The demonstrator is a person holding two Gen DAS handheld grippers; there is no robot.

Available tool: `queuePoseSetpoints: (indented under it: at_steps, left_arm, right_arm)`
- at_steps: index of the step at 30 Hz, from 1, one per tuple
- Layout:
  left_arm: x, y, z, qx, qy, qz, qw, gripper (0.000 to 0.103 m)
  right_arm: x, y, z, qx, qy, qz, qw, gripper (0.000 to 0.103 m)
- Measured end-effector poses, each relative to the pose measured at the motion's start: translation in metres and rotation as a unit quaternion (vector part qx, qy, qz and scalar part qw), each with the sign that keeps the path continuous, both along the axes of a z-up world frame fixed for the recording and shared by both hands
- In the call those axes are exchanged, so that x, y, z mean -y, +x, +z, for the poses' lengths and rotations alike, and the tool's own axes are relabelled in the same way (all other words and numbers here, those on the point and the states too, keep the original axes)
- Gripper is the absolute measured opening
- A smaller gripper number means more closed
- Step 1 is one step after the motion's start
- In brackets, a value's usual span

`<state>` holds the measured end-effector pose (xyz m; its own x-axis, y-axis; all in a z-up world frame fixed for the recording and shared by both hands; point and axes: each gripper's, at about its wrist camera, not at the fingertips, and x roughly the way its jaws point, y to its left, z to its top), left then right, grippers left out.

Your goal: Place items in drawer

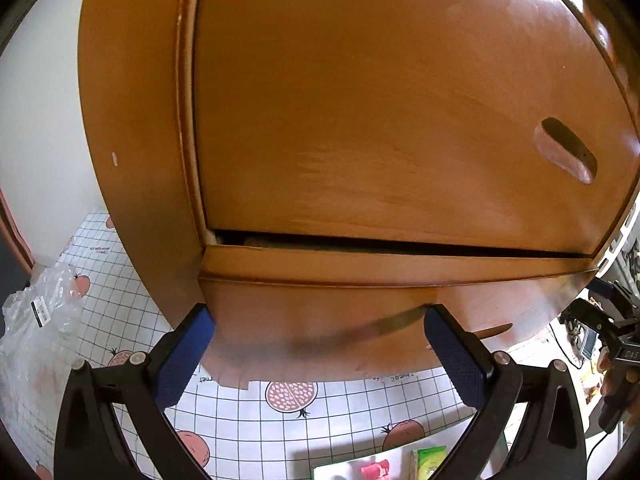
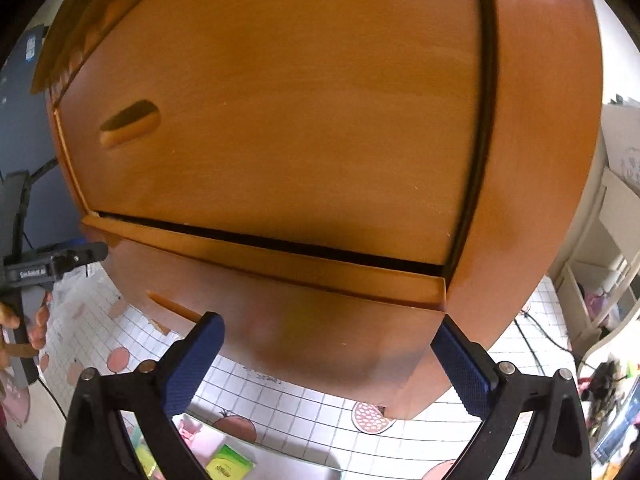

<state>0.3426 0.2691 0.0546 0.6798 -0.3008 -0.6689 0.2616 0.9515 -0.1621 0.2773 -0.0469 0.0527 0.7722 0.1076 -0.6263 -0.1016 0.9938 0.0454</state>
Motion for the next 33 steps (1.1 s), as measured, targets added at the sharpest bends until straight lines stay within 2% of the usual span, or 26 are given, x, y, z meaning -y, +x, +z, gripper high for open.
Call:
queuePoseSetpoints:
  at_steps: [20,33]
  left_arm:
    - [0.002,-0.013,0.01,0.0,0.019,0.002,0.9998,0.103]
    - [-0.017,-0.052,0.015,0.001,0.018,0.004,0.9998,0.103]
  right_arm:
    - [0.0,-0.007,0.001,-0.008,0.004,0.0,1.0,0.103]
    - [0.0,-0.038,0.005,-0.007,0.014,0.001,1.0,0.103]
